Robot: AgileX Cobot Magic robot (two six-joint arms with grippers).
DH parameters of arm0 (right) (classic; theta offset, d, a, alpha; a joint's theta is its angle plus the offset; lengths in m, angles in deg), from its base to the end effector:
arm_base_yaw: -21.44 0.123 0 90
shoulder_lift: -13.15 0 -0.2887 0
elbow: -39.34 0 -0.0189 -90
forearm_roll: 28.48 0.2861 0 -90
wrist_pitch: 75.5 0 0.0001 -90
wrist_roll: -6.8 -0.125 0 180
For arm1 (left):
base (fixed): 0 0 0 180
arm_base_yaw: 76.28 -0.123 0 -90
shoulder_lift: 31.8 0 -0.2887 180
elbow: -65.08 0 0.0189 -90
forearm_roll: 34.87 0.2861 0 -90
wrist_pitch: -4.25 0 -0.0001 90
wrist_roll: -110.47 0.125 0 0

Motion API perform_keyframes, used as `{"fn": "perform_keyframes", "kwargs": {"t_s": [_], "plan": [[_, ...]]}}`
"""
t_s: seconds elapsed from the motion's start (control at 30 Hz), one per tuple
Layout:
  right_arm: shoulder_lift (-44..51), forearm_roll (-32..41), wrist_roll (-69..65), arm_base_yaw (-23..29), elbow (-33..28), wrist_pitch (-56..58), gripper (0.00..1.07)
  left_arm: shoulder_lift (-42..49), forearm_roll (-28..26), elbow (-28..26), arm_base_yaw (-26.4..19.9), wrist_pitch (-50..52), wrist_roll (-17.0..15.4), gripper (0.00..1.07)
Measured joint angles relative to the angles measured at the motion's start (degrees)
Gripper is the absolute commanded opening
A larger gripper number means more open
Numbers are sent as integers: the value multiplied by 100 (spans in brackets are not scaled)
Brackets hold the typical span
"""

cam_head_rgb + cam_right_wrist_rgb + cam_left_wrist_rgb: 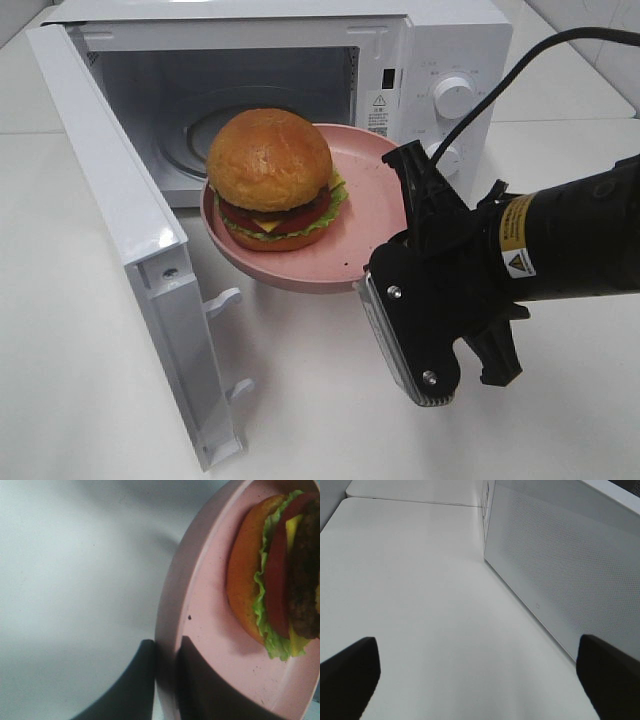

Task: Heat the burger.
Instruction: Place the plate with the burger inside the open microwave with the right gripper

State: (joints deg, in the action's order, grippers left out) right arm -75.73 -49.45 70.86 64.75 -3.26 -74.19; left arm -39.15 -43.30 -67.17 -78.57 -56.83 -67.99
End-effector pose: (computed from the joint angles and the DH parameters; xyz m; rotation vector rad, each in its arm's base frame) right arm 0.2285 0.2139 0.1515 -2.1100 1.0262 -0.3748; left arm 0.0496 -0.0141 0.2849 -0.0041 2.0216 -0.1331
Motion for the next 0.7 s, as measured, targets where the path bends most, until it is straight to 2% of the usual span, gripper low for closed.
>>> {"fn": "perform_keyframes", "kwargs": {"t_s": [0.07, 0.13, 0.23, 0.3, 0.47, 0.7], "plan": [[-46, 212, 218, 0, 0, -11, 7, 0, 0, 0, 0, 0, 0, 100], [-252, 911, 934, 0, 0, -74, 7, 0, 0, 0, 0, 0, 0, 100], [-344, 1203, 1226, 0, 0, -189, 7, 0, 0, 0, 0, 0, 0, 100], [-458, 1650, 1604, 0, 46, -344, 7, 0, 0, 0, 0, 0, 0, 100], [-728, 2051, 2005, 0, 309, -418, 7, 0, 0, 0, 0, 0, 0, 100], [-1060, 2097, 2097, 0, 653, -464, 8, 0, 0, 0, 0, 0, 0, 100]]}}
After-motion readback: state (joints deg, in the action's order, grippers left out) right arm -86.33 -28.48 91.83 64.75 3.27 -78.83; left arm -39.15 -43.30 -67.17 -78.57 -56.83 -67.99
